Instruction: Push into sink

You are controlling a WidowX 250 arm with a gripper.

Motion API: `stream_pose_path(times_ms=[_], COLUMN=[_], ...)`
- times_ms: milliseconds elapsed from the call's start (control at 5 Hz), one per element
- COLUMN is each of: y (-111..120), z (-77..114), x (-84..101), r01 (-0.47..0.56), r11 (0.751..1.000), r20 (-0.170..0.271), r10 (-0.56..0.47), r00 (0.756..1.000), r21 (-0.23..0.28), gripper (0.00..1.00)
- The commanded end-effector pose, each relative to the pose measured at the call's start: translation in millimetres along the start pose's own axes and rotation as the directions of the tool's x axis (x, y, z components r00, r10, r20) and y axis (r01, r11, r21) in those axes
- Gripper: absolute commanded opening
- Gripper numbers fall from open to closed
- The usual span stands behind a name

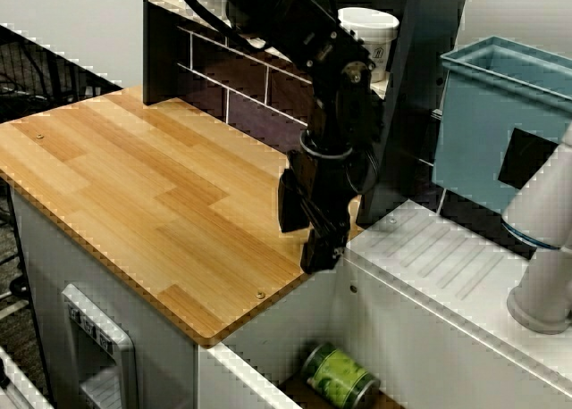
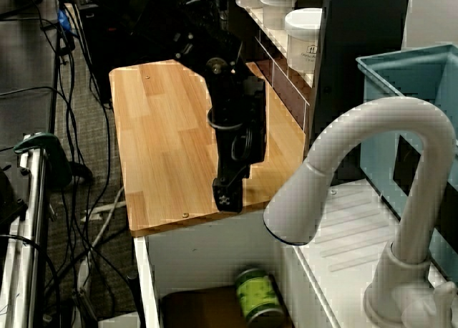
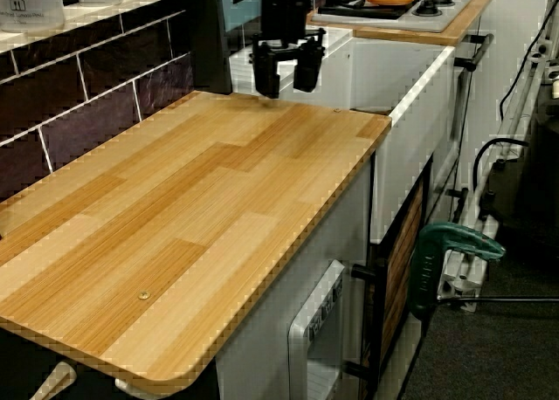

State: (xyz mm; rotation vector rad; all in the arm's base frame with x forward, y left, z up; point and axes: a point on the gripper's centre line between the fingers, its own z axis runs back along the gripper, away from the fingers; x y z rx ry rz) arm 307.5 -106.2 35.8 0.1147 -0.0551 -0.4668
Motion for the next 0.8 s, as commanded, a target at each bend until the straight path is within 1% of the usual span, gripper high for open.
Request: stream_pose_path(times_ms=[0,200,600], y=[-21.0,-20.4,-20.4], z=[25.5,27.3,27.3], x=[3.0,0.3,0.3], r01=[0.01,0.006,0.006], r11=[0.999,0.999,0.999], r20=[0.055,0.024,0.024], r10=[-0.012,-0.007,-0.007], r00=[0.998,1.0,1.0], r21=[0.036,0.033,0.033], gripper=[1.0,1.0,1.0])
